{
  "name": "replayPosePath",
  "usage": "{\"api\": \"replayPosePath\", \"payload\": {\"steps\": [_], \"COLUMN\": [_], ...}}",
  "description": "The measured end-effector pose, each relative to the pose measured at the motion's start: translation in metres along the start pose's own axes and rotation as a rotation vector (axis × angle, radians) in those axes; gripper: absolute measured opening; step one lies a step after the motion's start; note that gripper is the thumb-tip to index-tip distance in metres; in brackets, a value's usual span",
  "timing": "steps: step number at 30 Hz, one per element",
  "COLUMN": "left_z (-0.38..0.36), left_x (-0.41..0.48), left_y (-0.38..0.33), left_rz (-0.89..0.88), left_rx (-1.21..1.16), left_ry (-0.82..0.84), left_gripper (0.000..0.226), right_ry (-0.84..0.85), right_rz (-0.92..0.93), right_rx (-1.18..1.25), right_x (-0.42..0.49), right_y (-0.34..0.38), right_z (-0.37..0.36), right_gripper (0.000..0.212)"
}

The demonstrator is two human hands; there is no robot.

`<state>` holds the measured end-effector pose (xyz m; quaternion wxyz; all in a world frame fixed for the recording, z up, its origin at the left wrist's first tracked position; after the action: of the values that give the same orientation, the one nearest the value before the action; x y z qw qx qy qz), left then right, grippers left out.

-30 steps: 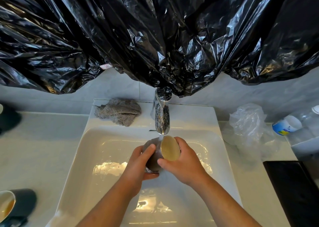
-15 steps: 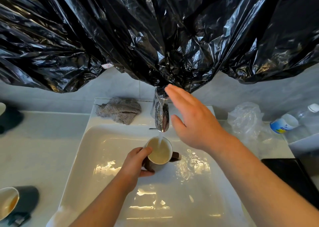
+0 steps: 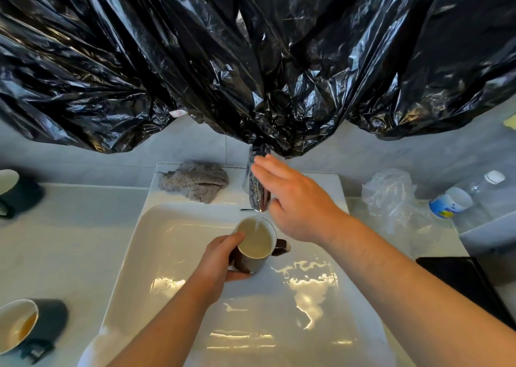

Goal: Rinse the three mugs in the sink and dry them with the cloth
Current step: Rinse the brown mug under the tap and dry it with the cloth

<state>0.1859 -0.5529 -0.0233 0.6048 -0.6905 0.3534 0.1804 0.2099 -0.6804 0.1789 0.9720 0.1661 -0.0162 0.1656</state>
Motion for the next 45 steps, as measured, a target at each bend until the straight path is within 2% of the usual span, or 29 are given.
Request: {"api": "replayPosePath", "payload": {"steps": [2,4,6,8,9,10,12,14,16,18,20,25,31,34,39,42,45], "left_z": [0.0,0.001,0.004,0.005,0.004,0.003,0.001,-0.004,-0.008,-0.015,-0.021,-0.014,-0.011,-0.015,-0.015,-0.014,-0.01], "left_x": [-0.003,-0.007,-0.012,-0.017,-0.021,-0.025,-0.032,-0.039,-0.046,-0.054,-0.061,-0.067,-0.07,-0.075,-0.081,-0.085,-0.086], "left_y": [0.0,0.001,0.003,0.006,0.007,0.008,0.01,0.009,0.005,0.001,-0.002,-0.013,-0.032,-0.04,-0.056,-0.068,-0.076], "left_rz": [-0.01,-0.021,-0.033,-0.041,-0.044,-0.045,-0.049,-0.069,-0.105,-0.122,-0.104,0.022,-0.078,-0.162,-0.29,-0.358,-0.405], "left_rx": [0.01,-0.002,-0.029,-0.053,-0.057,-0.058,-0.053,-0.033,-0.01,0.034,0.12,0.232,0.2,0.198,0.209,0.304,0.407], "left_ry": [0.006,0.014,0.025,0.056,0.079,0.104,0.139,0.165,0.199,0.265,0.309,0.126,0.084,0.141,0.152,0.147,0.122], "left_gripper": [0.017,0.019,0.026,0.035,0.039,0.042,0.048,0.051,0.057,0.065,0.062,0.048,0.036,0.033,0.036,0.048,0.055], "right_ry": [0.012,-0.06,-0.261,-0.416,-0.376,-0.258,0.006,0.118,0.092,0.016,-0.034,-0.144,-0.204,-0.222,-0.237,-0.228,-0.202], "right_rz": [0.01,-0.039,-0.174,-0.449,-0.644,-0.84,-1.136,-1.243,-1.222,-1.198,-1.159,-1.014,-0.824,-0.779,-0.718,-0.673,-0.626], "right_rx": [0.013,0.127,0.321,0.473,0.534,0.631,0.978,1.36,1.522,1.503,1.444,1.297,1.236,1.257,1.318,1.267,1.145], "right_x": [-0.007,-0.015,-0.031,-0.064,-0.083,-0.101,-0.13,-0.139,-0.135,-0.132,-0.13,-0.123,-0.111,-0.11,-0.108,-0.108,-0.107], "right_y": [0.001,-0.004,-0.017,-0.047,-0.064,-0.075,-0.068,-0.043,-0.032,-0.033,-0.036,-0.038,-0.034,-0.037,-0.04,-0.041,-0.038], "right_z": [-0.009,-0.01,-0.008,-0.024,-0.047,-0.076,-0.131,-0.158,-0.16,-0.157,-0.15,-0.128,-0.108,-0.105,-0.102,-0.094,-0.08], "right_gripper": [0.067,0.064,0.053,0.031,0.021,0.017,0.031,0.045,0.044,0.033,0.027,0.026,0.013,0.029,0.043,0.057,0.061]}}
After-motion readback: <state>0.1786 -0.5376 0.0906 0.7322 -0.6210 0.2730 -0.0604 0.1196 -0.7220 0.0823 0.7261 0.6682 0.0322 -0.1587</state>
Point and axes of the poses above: each hand's wrist, its own x-axis towards the middle knuckle, its own z-axis out of the back of the hand, y = z × x, the point moved 10 cm from there along x, towards the middle knuckle, and after that the axes turned 4 degrees about z, right-handed, at the moved point
